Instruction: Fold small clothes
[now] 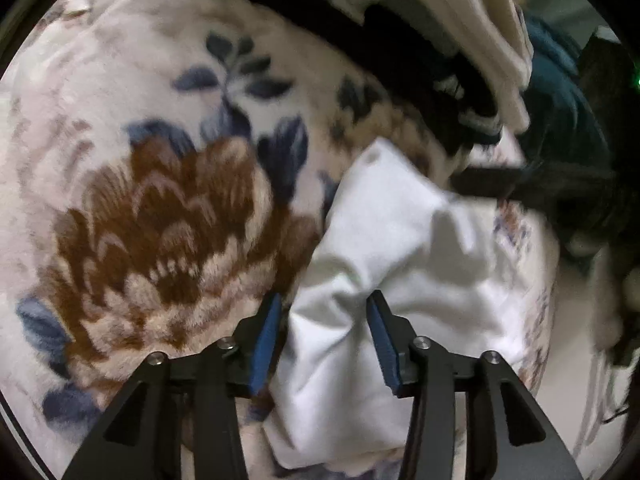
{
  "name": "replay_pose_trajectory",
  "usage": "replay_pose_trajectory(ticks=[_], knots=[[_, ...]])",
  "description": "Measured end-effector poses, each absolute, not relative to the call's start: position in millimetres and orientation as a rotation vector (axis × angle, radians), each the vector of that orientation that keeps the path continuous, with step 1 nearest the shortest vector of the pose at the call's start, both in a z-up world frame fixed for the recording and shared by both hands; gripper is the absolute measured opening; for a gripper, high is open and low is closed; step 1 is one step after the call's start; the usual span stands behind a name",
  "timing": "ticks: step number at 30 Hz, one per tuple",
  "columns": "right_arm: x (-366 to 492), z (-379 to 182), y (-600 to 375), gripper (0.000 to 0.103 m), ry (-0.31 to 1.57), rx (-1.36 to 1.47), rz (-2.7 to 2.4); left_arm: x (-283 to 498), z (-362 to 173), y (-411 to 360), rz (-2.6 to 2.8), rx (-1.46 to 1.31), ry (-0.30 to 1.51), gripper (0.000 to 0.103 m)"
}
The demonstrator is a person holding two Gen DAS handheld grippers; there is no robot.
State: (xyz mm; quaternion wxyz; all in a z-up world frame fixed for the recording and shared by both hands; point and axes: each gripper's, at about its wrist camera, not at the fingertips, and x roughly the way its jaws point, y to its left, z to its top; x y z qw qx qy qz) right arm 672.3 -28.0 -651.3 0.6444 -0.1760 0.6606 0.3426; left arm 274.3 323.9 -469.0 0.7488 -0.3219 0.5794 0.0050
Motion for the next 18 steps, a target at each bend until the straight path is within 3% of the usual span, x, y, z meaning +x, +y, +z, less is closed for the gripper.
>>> replay_pose_trajectory(ticks=[1,6,10,16,18], knots=[[669.8,-654.6,-24.1,0.042,1.515,-0.435,0.789,274.4,-461.4,326.6,0.016,-0.714,1.242,0.052],[651.2,-661.9,-11.0,0.042,1.501,-0.564,0.864,275.7,-440.4,339.9,0.06,-0.731,1.192,0.057],[629.7,-667.4,2.2,0.035,1.471,-0.685,0.942,283.1,-448.5,342.7,0.077,-0.725,1.205,0.057],[610.9,-675.1,15.9,0.034,1.464,-0.779,1.016,287.9,-460.3,339.9,0.073,-0.731,1.219,0.057],[611.9,-680.4,20.4,0.027,1.483,-0.77,1.028,288.6,-462.5,338.8,0.076,-0.733,1.222,0.057]])
